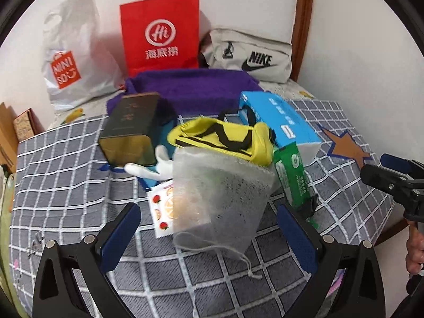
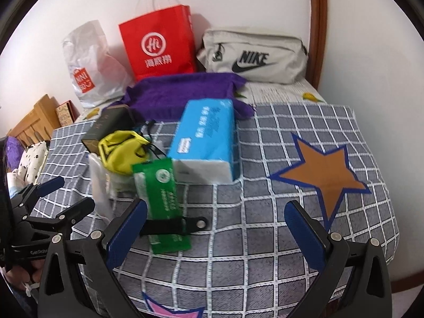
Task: Organize soft objects
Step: 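Grasp the white mesh bag with the left tool while the right tool grasps the black strap, then lift and carry the mesh bag and black strap over the purple towel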
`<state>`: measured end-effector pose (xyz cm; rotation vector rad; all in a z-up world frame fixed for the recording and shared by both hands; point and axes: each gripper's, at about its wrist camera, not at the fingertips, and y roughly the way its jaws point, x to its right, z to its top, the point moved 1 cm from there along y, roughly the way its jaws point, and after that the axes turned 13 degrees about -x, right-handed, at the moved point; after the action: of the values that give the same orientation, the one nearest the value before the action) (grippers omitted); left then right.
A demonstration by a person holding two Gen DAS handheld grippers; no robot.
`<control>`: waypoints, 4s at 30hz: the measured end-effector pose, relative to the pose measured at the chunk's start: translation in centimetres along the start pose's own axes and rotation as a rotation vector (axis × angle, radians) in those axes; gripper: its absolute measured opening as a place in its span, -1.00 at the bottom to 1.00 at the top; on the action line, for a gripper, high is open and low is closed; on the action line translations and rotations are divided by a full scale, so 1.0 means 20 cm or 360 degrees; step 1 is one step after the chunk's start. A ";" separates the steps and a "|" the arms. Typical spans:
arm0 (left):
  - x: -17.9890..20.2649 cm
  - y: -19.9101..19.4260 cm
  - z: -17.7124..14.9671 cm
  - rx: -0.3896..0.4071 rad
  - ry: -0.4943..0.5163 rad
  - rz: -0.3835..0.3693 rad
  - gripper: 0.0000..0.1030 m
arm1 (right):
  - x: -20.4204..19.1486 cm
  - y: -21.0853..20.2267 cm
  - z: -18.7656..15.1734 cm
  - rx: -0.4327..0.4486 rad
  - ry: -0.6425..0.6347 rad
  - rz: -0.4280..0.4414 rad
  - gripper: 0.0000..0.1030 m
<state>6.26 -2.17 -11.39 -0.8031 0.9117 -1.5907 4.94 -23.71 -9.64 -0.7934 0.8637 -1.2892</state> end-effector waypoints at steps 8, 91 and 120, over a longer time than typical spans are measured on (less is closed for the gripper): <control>0.05 0.15 0.02 -0.0034 0.0116 0.0018 0.35 | 0.05 0.15 -0.03 -0.0080 0.0018 -0.0021 0.98; -0.13 0.22 -0.04 0.0046 -0.0034 -0.0283 -0.85 | -0.29 0.29 -0.16 -0.0094 -0.0603 0.0254 -0.94; -0.40 -0.11 0.40 0.0125 -0.0148 -0.0079 -0.85 | -0.20 0.15 0.39 0.0052 -0.0395 0.0208 -0.94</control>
<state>13.80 4.81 -6.00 -0.8429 0.7635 -1.6082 12.84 -19.33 -8.23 -0.8372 0.6816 -1.0618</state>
